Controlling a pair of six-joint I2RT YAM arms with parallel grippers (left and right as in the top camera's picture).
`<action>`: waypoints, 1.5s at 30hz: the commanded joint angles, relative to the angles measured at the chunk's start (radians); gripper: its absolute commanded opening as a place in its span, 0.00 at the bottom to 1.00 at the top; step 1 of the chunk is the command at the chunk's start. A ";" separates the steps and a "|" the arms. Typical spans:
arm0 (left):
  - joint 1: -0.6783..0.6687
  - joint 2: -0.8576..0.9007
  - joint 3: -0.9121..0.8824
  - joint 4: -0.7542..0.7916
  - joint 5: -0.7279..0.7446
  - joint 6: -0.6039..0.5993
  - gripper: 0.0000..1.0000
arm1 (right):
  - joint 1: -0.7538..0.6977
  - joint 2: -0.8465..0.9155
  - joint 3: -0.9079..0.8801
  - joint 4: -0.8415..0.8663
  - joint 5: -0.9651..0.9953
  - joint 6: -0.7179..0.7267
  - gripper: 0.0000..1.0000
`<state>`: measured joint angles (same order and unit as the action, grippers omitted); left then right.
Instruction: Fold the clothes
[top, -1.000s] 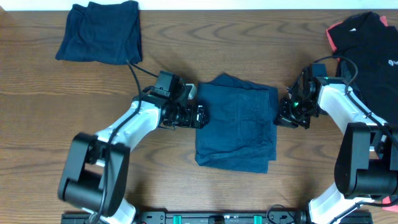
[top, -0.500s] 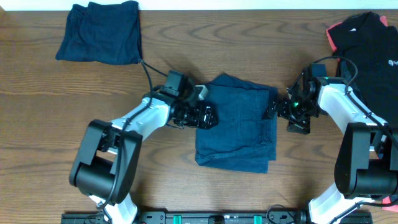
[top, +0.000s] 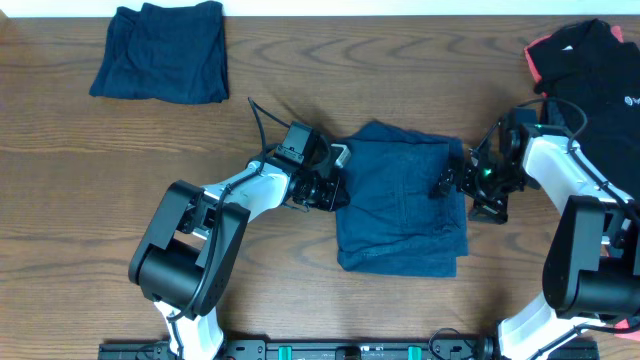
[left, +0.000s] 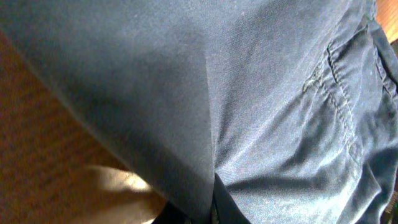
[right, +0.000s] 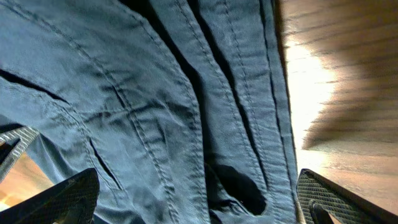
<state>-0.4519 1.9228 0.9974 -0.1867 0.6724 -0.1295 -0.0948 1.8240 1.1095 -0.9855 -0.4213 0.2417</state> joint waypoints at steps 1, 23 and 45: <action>0.011 0.023 -0.002 0.013 -0.100 0.048 0.06 | -0.021 -0.003 0.003 -0.018 -0.043 -0.054 0.99; 0.299 0.023 0.447 0.092 -0.318 0.302 0.06 | -0.049 -0.003 0.003 -0.084 -0.084 -0.094 0.99; 0.331 0.095 0.447 0.216 -0.431 0.356 0.06 | -0.049 -0.003 0.003 -0.145 -0.069 -0.101 0.99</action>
<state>-0.1242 2.0144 1.4162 0.0360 0.2512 0.2108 -0.1364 1.8240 1.1095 -1.1294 -0.4854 0.1482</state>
